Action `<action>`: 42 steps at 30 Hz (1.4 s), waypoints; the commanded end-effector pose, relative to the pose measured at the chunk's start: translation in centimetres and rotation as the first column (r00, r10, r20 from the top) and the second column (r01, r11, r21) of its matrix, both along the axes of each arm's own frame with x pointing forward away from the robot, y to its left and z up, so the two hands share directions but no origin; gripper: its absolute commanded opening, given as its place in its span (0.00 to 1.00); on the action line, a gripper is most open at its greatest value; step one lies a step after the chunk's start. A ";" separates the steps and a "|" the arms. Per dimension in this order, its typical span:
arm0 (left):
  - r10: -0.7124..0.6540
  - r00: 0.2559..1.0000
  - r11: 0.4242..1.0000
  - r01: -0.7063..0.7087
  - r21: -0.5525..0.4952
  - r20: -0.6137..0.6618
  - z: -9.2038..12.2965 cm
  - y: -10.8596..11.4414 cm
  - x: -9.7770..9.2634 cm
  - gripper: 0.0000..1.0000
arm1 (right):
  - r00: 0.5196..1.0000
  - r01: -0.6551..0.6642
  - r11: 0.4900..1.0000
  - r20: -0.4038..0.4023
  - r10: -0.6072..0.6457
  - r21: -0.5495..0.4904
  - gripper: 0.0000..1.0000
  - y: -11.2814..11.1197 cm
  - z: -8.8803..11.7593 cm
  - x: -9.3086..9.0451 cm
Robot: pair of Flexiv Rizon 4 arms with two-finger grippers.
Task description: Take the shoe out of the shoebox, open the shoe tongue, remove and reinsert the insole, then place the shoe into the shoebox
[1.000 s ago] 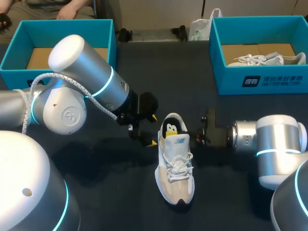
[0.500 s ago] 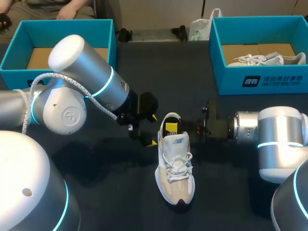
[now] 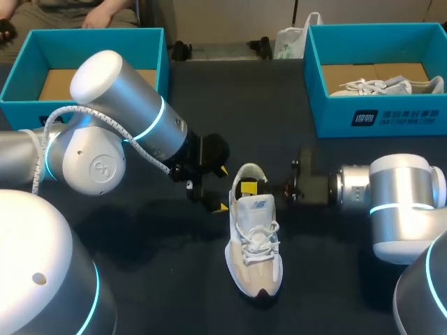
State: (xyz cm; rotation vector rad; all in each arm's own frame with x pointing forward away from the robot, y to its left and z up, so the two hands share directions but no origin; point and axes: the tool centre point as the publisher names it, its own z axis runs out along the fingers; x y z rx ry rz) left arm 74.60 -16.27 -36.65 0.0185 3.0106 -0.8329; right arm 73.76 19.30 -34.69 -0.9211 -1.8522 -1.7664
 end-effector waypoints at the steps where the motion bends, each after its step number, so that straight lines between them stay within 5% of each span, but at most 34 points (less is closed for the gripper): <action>1: 0.001 1.000 1.000 -0.001 0.001 0.001 -0.1 -0.1 -0.1 1.00 | 1.000 0.002 1.000 -0.020 -0.002 0.002 0.00 0.2 -0.8 -1.2; 8: 0.001 1.000 1.000 -0.001 0.001 0.001 -0.1 -0.1 -0.1 1.00 | 1.000 -0.005 1.000 -0.026 0.004 -0.031 0.00 0.1 -0.2 -1.7; 12: 0.001 1.000 1.000 -0.001 0.001 0.001 -0.1 -0.1 -0.1 1.00 | 1.000 -0.022 0.999 -0.013 0.022 -0.048 0.38 0.0 0.7 -1.2; 15: 0.001 1.000 1.000 -0.001 0.001 0.001 -0.1 -0.1 -0.1 1.00 | 0.999 -0.040 0.998 -0.011 0.039 -0.057 0.45 -0.1 1.2 -0.8; 32: -0.006 1.000 1.000 0.006 0.006 -0.010 0.1 0.2 0.2 1.00 | 0.994 -0.105 0.982 -0.009 0.104 -0.159 0.49 -0.3 3.5 0.1; 42: -0.023 1.000 1.000 0.023 -0.015 -0.004 1.8 1.2 -0.1 1.00 | 0.973 -0.228 0.955 -0.077 0.217 -0.188 0.50 -1.3 4.8 0.7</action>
